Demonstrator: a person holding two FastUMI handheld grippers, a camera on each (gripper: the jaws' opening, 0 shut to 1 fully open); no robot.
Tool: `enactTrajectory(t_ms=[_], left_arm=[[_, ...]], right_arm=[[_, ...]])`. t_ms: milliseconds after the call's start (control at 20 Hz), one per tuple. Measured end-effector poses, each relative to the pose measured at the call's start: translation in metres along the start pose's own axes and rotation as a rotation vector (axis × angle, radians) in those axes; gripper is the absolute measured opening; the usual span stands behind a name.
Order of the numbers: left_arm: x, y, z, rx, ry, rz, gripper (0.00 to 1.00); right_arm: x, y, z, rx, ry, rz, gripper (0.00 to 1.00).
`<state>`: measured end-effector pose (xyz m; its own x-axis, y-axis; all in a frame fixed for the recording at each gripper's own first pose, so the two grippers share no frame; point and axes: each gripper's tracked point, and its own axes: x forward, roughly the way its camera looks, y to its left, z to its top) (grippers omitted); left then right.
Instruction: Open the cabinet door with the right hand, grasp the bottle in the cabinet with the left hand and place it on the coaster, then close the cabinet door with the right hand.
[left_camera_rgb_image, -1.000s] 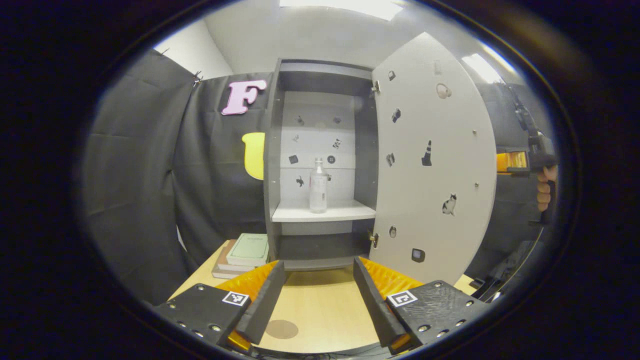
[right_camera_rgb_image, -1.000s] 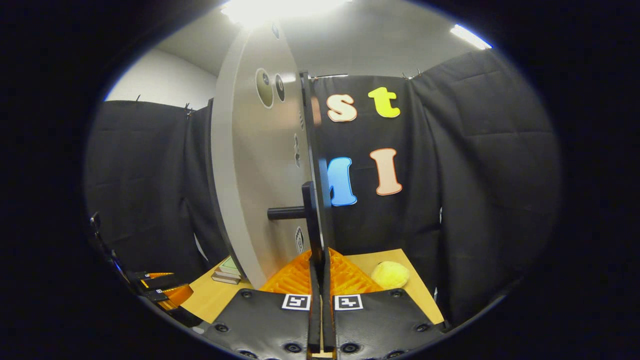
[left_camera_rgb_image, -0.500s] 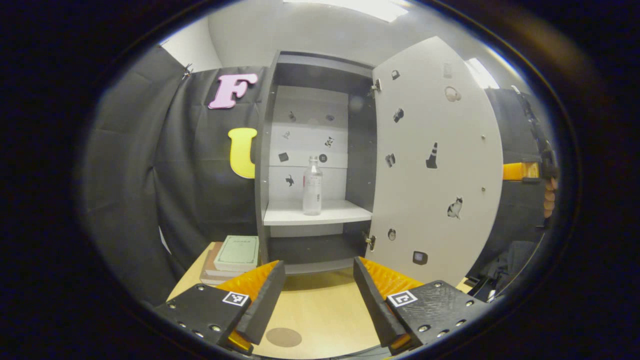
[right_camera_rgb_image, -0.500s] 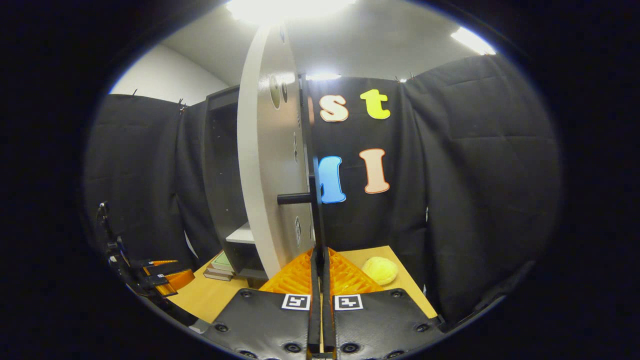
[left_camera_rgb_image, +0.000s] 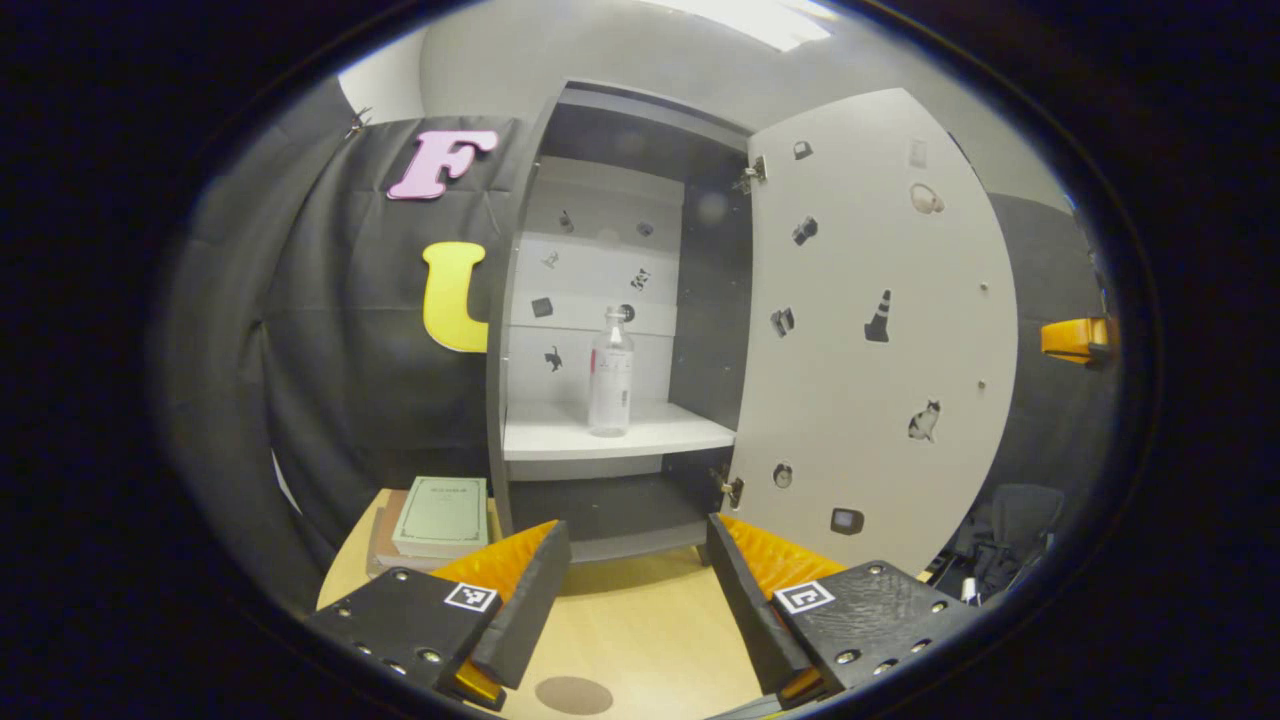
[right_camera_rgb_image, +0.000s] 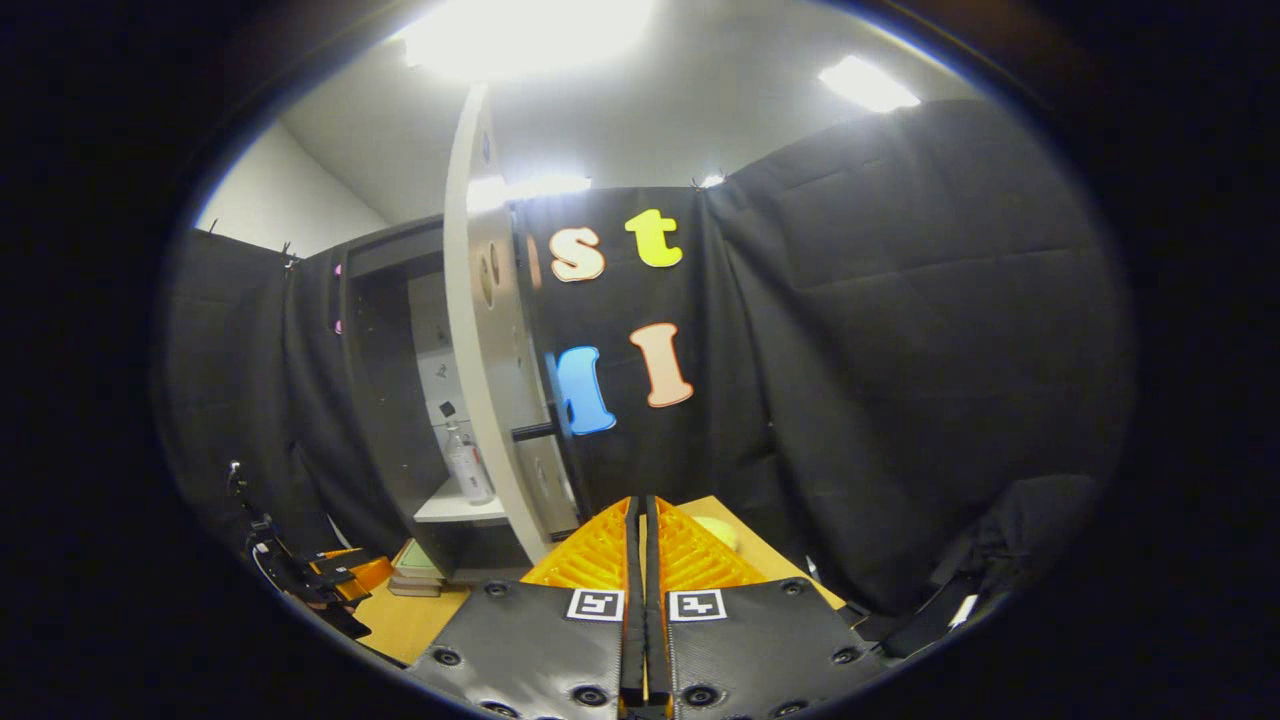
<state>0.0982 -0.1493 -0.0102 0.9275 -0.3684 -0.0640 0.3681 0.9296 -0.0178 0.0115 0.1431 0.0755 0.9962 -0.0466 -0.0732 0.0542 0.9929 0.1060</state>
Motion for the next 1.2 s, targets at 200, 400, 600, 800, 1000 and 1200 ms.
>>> enactTrajectory(t_ms=[200,400,600,800,1000,1200], left_arm=[[0.014,0.006,0.007,-0.004,-0.008,0.010,0.83],[0.032,0.013,0.036,-0.021,-0.063,0.035,0.84],[0.063,0.025,0.066,-0.018,-0.096,0.093,0.82],[0.107,0.038,0.086,-0.091,-0.117,0.148,0.82],[0.153,0.054,0.100,-0.164,-0.134,0.176,0.85],[0.190,0.065,0.114,-0.170,-0.162,0.180,0.82]], right_arm=[[0.021,-0.024,0.017,0.041,-0.023,-0.060,0.03],[0.070,-0.037,0.030,0.094,-0.046,-0.032,0.16],[0.128,-0.050,0.039,0.109,-0.042,-0.001,0.22],[0.172,-0.060,0.029,0.078,-0.016,0.013,0.35],[0.204,-0.072,0.012,0.041,0.041,0.003,0.96],[0.226,-0.081,0.004,0.031,0.053,0.006,0.93]])
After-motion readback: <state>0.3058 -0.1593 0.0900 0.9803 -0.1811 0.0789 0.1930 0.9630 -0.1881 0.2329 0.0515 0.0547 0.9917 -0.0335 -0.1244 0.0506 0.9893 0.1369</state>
